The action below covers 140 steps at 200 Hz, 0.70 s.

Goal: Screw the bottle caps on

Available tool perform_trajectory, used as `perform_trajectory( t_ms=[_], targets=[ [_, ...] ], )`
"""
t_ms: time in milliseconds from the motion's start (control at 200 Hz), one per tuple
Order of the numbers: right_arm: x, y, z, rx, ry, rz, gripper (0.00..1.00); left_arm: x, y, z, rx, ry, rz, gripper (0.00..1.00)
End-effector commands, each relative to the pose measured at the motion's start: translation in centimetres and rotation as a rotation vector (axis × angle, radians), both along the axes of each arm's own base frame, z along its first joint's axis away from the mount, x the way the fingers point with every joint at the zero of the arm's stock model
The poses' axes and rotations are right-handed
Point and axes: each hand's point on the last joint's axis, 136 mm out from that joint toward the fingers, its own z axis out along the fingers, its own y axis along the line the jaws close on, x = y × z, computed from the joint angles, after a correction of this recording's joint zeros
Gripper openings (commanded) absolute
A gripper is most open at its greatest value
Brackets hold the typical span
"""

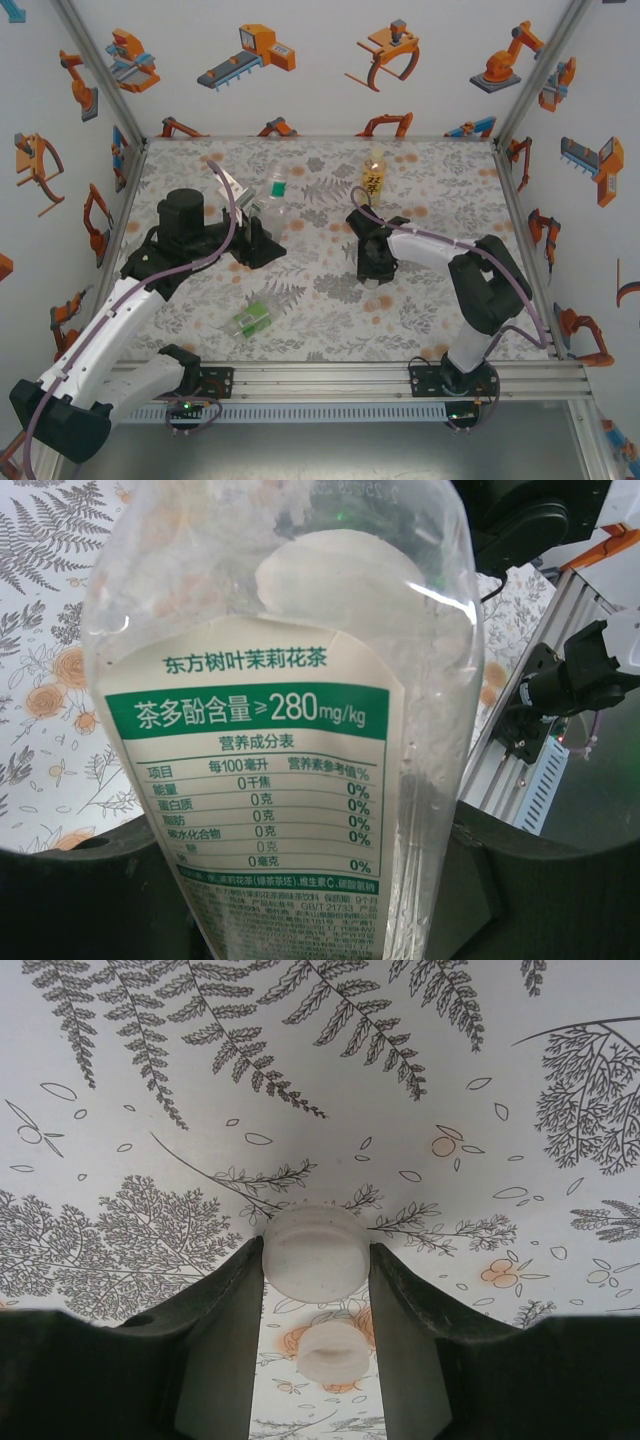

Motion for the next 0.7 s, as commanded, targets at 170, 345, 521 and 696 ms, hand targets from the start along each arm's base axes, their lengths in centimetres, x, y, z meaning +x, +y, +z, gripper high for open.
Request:
perform_trajectory(
  t_ms=[170,345,521,696],
  targets=[
    [0.4,2.5,7.9,0.131,-0.149,0.235,0.25,-2.7,0.8,-1.8,0.208,-0.067,-0.179,0.32],
    [0.0,4.9,15.5,0.285,-0.335,0.445,0.19,-5.0,1.5,-2.9,0.333,-0.087,-0.331,0.15],
    [-2.6,7.9,24.0,0.488,-0.591,0.769,0.17,-6.1,2.6,-3.4,0.421,-0.166,-0.400,0.09],
    [-7.8,10.2,31.9,0.710,-0.805,1.119,0.17,-8.0,3.3,-3.3,0.482,-0.341,-0.512,0.00]
  ],
)
